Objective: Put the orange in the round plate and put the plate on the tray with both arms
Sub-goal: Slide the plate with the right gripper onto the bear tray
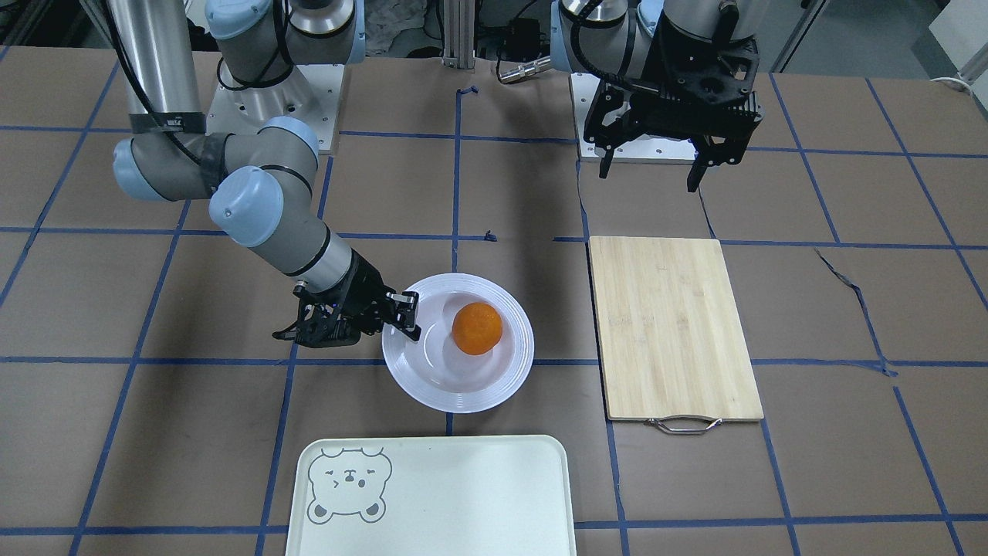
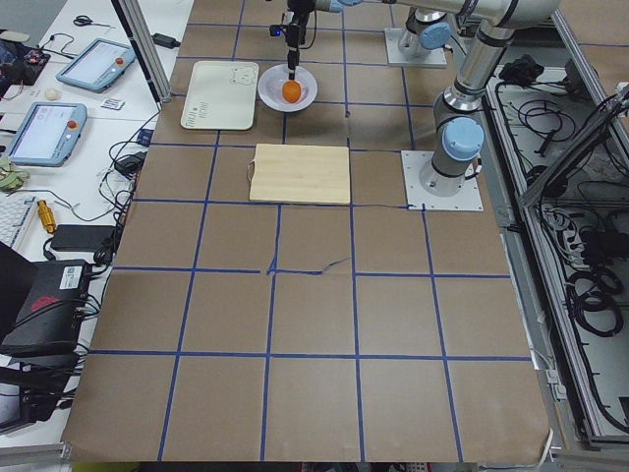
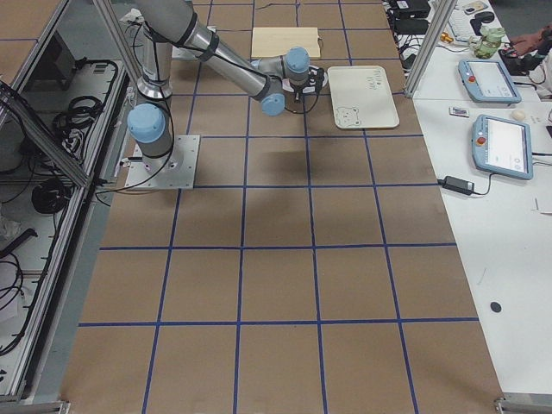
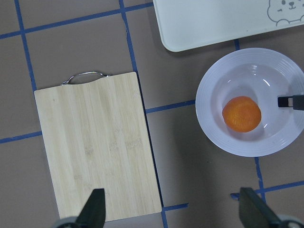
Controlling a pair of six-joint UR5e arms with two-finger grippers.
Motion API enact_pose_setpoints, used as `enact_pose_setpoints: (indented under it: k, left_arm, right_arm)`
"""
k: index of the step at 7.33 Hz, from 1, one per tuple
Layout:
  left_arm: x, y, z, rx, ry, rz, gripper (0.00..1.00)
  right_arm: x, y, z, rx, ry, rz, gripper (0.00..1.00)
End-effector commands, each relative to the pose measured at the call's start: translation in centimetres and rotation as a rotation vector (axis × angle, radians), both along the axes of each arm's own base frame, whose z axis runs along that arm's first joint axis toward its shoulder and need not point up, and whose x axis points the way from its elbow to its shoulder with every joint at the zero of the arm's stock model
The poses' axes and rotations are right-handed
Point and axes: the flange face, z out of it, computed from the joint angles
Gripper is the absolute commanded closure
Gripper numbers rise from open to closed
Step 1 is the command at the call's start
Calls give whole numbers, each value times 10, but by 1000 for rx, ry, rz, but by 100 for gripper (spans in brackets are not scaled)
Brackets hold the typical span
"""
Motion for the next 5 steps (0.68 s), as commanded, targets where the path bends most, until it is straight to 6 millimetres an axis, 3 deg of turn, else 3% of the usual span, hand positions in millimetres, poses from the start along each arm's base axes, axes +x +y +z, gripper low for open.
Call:
enact_pose_setpoints:
  k: [1,4,5]
  left_arm:
    - [0,2,-3,5,3,0,0]
    - [0,1,-3,4,3,-3,0]
    - [0,2,-3,2,0,-3,0]
  right_arm:
    - [-24,-52,22,-19,-32,-50,87]
    - [-24,-177,-3,-66,-39,-90,86]
    - [-24,-204,-24,-58,-35,-86,86]
